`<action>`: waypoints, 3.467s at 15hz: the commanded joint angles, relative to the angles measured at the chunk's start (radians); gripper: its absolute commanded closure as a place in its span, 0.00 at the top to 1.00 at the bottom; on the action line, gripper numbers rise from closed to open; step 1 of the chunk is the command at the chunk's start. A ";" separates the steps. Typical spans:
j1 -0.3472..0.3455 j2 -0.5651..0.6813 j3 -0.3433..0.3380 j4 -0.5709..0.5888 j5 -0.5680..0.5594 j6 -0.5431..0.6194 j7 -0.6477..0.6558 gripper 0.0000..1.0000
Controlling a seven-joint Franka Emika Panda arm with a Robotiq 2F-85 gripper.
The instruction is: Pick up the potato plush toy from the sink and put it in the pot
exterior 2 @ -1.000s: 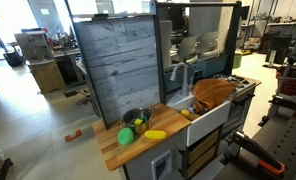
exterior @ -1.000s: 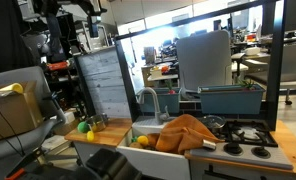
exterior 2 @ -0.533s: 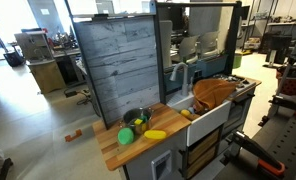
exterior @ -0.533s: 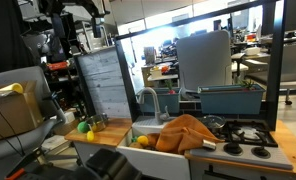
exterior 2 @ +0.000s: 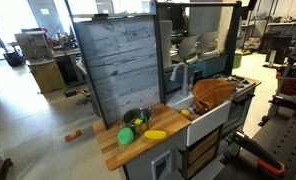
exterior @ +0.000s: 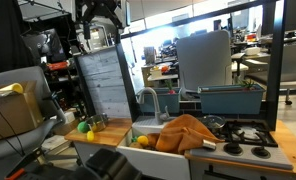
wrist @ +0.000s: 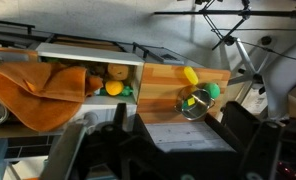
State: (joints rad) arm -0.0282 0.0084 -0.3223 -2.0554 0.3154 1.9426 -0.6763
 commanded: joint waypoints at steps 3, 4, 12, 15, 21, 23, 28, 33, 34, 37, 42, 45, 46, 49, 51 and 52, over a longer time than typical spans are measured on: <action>-0.095 0.373 0.134 0.327 0.015 -0.076 0.015 1.00; -0.105 0.436 0.160 0.361 -0.002 -0.045 0.024 1.00; -0.173 0.917 0.309 0.642 -0.090 0.179 0.070 1.00; -0.201 1.055 0.355 0.732 -0.095 0.274 0.062 1.00; -0.173 1.278 0.373 0.932 -0.180 0.255 0.131 1.00; -0.159 1.327 0.375 0.975 -0.207 0.251 0.150 1.00; -0.147 1.403 0.389 1.048 -0.247 0.206 0.153 1.00; -0.136 1.450 0.390 1.117 -0.254 0.121 0.161 1.00; -0.134 1.459 0.392 1.136 -0.253 0.103 0.161 1.00; -0.129 1.487 0.385 1.187 -0.251 0.056 0.183 1.00; -0.129 1.522 0.373 1.256 -0.247 -0.009 0.248 0.75; -0.137 1.478 0.362 1.181 -0.247 0.019 0.260 0.58; -0.140 1.478 0.360 1.181 -0.247 0.019 0.261 0.49; -0.144 1.476 0.360 1.188 -0.246 0.006 0.272 0.28; -0.145 1.494 0.360 1.219 -0.247 -0.005 0.276 0.14; -0.146 1.498 0.360 1.228 -0.248 -0.009 0.275 0.06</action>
State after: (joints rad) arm -0.1692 1.4819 0.0368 -0.8754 0.0927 1.9775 -0.4218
